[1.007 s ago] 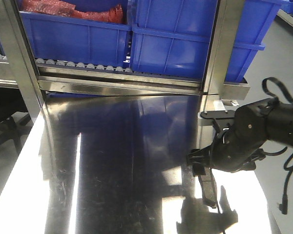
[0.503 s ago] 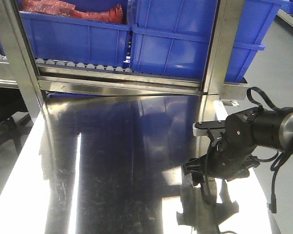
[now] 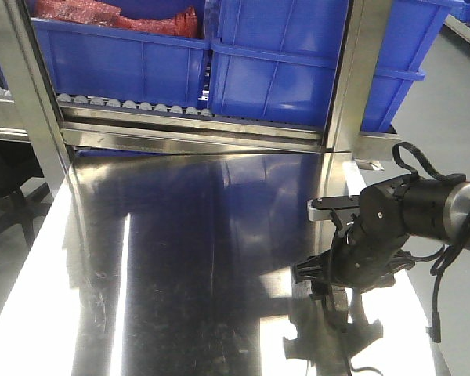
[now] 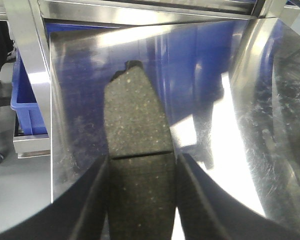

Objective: Move and align brake pads A on conveyor
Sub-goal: 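Lower the open right gripper over the other brake pad, then close the right gripper on the brake pad and lift it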

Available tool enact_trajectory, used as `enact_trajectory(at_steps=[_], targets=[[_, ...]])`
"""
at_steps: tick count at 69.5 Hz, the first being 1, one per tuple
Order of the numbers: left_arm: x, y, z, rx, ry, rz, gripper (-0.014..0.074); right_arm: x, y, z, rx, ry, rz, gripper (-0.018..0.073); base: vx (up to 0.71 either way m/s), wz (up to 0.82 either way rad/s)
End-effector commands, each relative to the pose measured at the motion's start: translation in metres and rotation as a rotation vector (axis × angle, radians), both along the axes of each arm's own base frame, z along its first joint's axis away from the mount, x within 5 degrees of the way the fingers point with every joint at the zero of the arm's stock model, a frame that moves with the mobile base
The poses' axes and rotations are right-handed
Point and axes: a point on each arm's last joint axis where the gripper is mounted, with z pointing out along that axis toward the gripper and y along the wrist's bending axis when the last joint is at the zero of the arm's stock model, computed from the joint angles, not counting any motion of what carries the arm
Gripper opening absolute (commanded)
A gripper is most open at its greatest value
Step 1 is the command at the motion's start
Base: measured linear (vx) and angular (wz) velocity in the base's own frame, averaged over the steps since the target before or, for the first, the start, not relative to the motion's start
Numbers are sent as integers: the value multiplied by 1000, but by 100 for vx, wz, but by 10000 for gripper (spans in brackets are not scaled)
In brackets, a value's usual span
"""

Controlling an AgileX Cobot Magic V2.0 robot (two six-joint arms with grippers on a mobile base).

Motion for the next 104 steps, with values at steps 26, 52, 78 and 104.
enact_trajectory(at_steps=[26, 52, 78, 104], targets=[[4, -2, 16, -33, -108, -10, 209, 6, 1, 19, 18, -80, 12, 276, 0, 0], [4, -2, 16, -33, -108, -10, 209, 5, 1, 20, 12, -77, 31, 105, 0, 0], [4, -2, 16, -33, -108, -10, 209, -25, -10, 49, 74, -274, 43, 97, 0, 0], [4, -2, 16, -33, -108, -10, 209, -103, -39, 96, 112, -498, 67, 99, 0, 0]])
